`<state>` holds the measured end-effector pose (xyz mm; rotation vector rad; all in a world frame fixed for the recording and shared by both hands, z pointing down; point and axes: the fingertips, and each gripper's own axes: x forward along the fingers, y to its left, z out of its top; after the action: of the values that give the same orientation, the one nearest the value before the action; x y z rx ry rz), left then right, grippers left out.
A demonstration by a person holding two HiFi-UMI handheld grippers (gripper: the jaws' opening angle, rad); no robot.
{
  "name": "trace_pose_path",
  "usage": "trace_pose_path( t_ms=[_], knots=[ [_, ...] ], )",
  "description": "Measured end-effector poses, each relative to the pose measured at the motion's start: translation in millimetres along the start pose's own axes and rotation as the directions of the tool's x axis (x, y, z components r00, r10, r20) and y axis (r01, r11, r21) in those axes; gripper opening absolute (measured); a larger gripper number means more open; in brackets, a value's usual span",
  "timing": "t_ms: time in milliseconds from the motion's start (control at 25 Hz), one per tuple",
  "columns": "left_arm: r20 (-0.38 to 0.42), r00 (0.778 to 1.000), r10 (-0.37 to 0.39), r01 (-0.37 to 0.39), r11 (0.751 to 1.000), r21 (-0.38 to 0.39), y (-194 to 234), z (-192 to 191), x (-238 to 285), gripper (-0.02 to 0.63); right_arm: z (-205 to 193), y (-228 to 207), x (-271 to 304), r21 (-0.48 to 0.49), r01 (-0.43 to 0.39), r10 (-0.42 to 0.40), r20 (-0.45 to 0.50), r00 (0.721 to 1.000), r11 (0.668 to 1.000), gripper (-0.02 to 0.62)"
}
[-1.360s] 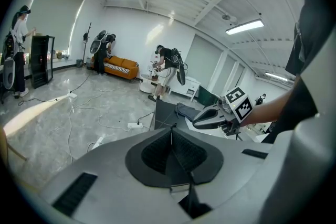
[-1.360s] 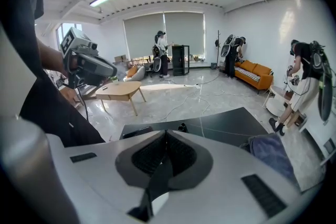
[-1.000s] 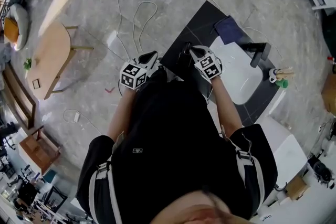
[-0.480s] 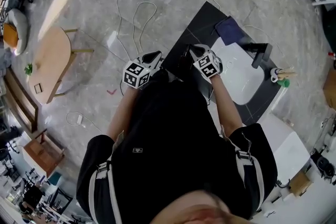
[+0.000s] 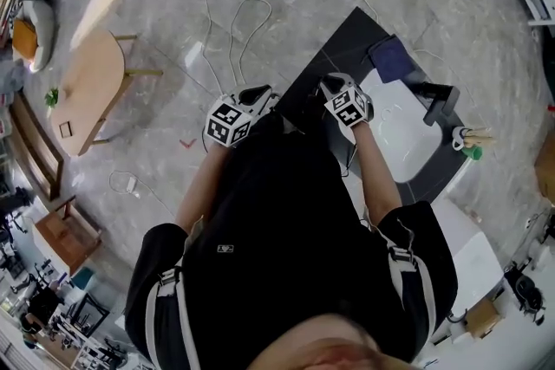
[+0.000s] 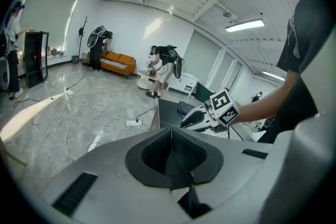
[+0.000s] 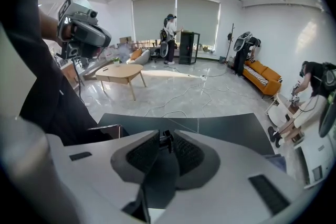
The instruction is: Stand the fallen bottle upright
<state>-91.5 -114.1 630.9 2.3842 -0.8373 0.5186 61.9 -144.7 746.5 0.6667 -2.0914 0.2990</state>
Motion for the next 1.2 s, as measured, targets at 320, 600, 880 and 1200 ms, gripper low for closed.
trace_pose_path(
  t_ms=[320,600,880,1200],
  knots=[
    [-0.010,0.999,0.048,-0.048,0.999,-0.023,10,-11,-21,0.018,4,-2,9,-0.010,-0.005,0.006,0.022,1.000,1.000,0.112],
    [-0.007,0.999,0.051,-0.051,0.999,-0.016,8,-15,-26,0.018,8,3,13,-0.098,-0.007,0.008,0.009,1.000,0.995,0.106],
    [0.004,0.999,0.036,-0.036,0.999,-0.008,3,-16,-28,0.018,11,5,-2,-0.161,0.041,-0.041,0.002,0.999,0.986,0.101],
    [0.011,1.000,0.003,-0.003,1.000,0.015,-17,-15,-25,0.018,18,5,-34,-0.196,0.114,-0.109,0.038,0.993,0.974,0.105]
  ],
)
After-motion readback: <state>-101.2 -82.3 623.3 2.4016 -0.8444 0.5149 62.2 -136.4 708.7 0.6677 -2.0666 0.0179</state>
